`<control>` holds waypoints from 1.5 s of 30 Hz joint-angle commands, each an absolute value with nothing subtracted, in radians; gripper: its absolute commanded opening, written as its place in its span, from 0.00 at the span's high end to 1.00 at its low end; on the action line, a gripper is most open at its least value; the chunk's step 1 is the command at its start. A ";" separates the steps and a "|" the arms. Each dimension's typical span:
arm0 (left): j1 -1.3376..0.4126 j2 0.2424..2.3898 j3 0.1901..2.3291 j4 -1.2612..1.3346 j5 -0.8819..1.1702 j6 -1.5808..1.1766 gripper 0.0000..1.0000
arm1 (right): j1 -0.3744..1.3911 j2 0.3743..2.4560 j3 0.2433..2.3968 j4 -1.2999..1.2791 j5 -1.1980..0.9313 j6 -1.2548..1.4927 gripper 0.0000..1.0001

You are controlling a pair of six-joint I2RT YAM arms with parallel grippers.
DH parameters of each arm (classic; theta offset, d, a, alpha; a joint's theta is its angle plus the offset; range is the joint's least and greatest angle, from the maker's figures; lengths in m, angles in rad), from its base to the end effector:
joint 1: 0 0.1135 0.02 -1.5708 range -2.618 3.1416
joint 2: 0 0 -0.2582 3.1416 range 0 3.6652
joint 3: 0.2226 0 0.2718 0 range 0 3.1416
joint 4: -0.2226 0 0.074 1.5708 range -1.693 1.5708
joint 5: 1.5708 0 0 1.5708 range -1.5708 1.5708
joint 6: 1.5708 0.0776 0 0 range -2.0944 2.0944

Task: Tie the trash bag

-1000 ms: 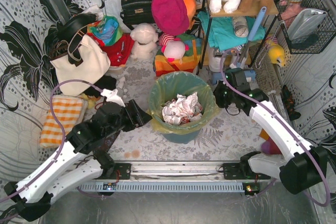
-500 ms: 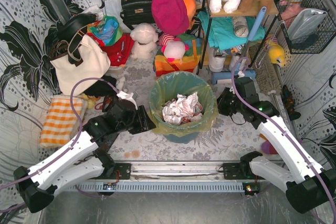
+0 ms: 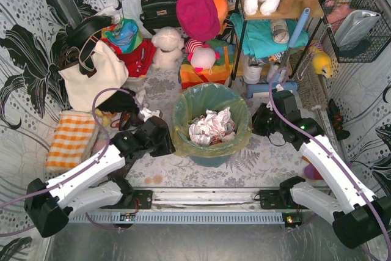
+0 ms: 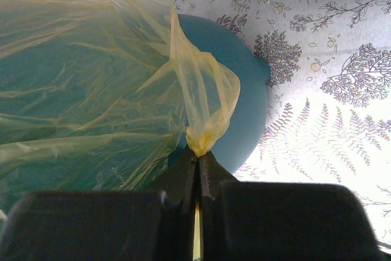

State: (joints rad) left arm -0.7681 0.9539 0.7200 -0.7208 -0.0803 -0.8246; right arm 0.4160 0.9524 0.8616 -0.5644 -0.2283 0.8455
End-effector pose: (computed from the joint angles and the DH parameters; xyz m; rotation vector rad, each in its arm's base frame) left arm 0.1697 -0.1552 0.1975 -0.1069 2.6050 -0.5197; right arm 0.2292 0.1205 0.2685 0.3746 2.3464 0.9090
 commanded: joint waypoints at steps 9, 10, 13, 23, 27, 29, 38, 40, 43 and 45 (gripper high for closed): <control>-0.767 0.892 0.766 -0.799 -0.328 -0.893 0.40 | 0.422 0.922 0.838 -0.570 -0.249 0.860 1.00; -0.767 0.873 0.771 -0.798 -0.336 -0.899 0.39 | 0.422 0.921 0.840 -0.572 -0.248 0.859 1.00; -0.767 0.800 0.787 -0.781 -0.353 -0.917 0.38 | 0.422 0.918 0.844 -0.579 -0.246 0.858 1.00; -0.762 0.785 0.797 -0.689 -0.289 -0.902 0.35 | 0.422 0.922 0.854 -0.592 -0.242 0.859 1.00; -0.762 0.800 0.752 -0.690 -0.235 -0.907 0.40 | 0.422 0.925 0.864 -0.596 -0.242 0.858 1.00; -0.762 0.790 0.715 -0.686 -0.221 -0.921 0.40 | 0.422 0.926 0.865 -0.596 -0.241 0.859 1.00; -0.762 0.784 0.599 -0.509 -0.157 -0.924 0.39 | 0.421 0.912 0.849 -0.595 -0.242 0.865 1.00; -0.762 0.783 0.582 -0.467 -0.167 -0.919 0.39 | 0.422 0.910 0.847 -0.597 -0.245 0.866 1.00; -0.762 0.782 0.572 -0.431 -0.204 -0.903 0.41 | 0.422 0.909 0.847 -0.597 -0.245 0.864 1.00; -0.761 0.782 0.568 -0.395 -0.218 -0.880 0.41 | 0.422 0.907 0.845 -0.595 -0.245 0.866 1.00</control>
